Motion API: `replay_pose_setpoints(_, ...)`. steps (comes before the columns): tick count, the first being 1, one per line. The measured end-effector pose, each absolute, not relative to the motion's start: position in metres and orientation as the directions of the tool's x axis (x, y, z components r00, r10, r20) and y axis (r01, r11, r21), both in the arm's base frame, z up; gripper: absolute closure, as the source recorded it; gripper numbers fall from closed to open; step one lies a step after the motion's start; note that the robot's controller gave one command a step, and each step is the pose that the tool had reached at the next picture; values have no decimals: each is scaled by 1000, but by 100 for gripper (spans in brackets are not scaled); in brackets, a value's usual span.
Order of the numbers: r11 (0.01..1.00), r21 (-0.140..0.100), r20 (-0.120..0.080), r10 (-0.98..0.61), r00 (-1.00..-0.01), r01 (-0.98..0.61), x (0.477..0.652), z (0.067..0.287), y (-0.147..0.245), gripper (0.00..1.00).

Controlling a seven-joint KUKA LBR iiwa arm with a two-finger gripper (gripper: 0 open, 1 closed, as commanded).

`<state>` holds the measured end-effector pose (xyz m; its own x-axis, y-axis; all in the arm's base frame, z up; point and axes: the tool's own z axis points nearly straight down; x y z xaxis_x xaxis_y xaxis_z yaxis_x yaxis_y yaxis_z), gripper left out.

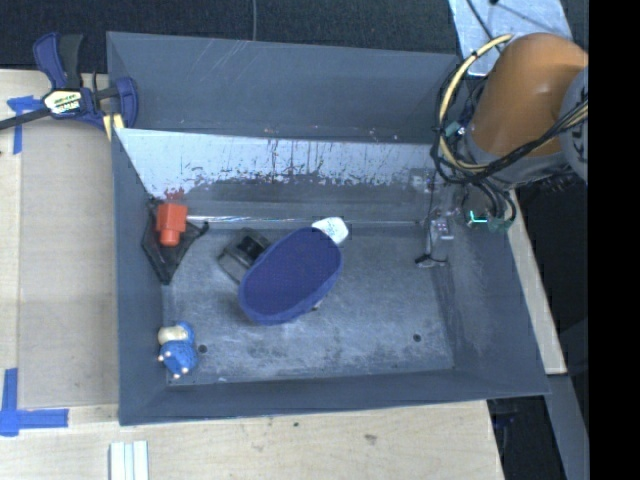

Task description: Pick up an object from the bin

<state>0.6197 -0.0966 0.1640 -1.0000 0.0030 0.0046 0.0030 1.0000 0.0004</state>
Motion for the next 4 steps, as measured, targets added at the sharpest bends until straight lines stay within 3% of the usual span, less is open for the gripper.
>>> replay_pose_setpoints(1, 1000, 3, 1, -18, -1000, -18, 620, 126, -37, 0)
replay_pose_setpoints(2, 946, 0, 0, -325, -946, -325, 595, 105, -56, 0)
replay_pose_setpoints(3, 945, 3, -2, -327, -945, -327, 577, 104, 44, 0)
replay_pose_setpoints(4, 953, 1, 0, -304, -953, -304, 591, 68, 42, 0)
